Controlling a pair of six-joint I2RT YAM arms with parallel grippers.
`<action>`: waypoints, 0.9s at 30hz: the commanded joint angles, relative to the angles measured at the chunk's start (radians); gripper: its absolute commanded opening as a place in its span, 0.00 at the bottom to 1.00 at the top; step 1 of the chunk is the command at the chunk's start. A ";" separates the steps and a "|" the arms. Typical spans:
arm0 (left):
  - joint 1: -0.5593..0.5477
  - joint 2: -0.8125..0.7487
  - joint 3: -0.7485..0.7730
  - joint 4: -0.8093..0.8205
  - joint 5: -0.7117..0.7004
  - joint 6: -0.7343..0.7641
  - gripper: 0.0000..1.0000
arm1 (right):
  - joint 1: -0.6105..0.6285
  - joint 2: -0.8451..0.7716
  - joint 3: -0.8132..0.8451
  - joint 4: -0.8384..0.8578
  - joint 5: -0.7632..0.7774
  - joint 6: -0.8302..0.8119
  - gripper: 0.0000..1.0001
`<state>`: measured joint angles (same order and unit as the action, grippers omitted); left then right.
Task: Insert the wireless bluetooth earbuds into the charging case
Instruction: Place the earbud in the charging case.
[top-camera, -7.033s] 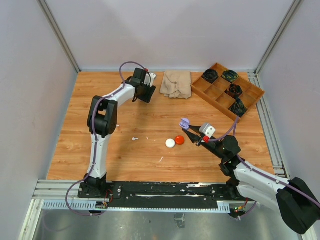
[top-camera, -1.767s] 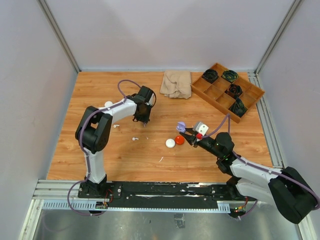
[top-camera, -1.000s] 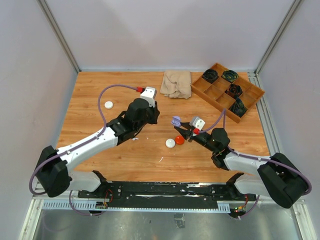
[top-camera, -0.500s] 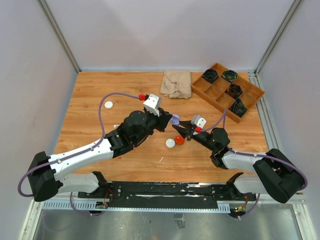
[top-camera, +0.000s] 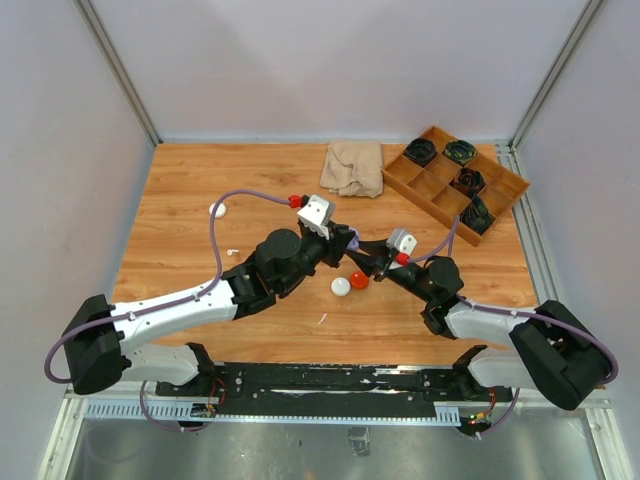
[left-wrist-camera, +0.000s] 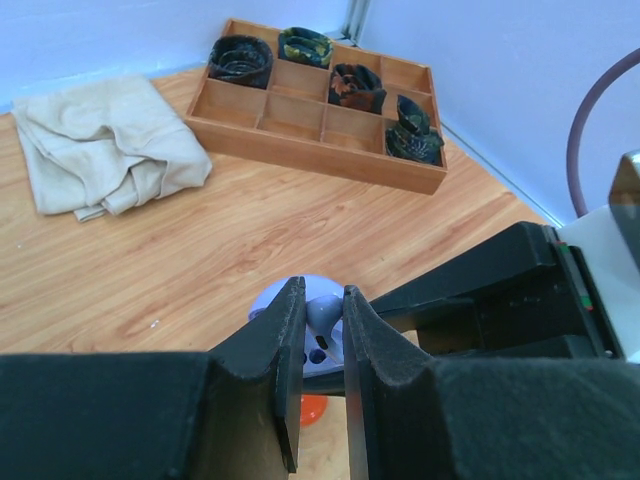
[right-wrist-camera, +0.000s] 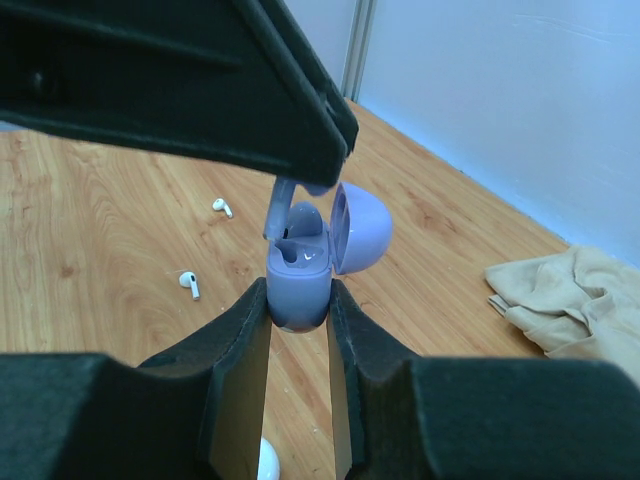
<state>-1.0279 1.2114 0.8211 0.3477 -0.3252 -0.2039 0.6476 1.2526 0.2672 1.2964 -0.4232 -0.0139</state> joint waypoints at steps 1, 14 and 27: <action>-0.016 0.018 -0.013 0.076 -0.046 0.041 0.14 | 0.014 -0.028 0.015 0.066 -0.022 0.024 0.01; -0.029 0.028 -0.032 0.103 -0.056 0.106 0.14 | 0.015 -0.053 0.013 0.067 -0.029 0.034 0.01; -0.043 0.023 -0.064 0.153 -0.013 0.152 0.15 | 0.015 -0.062 0.012 0.076 -0.032 0.042 0.01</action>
<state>-1.0515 1.2308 0.7776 0.4557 -0.3603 -0.0853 0.6476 1.2205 0.2672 1.3041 -0.4419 0.0196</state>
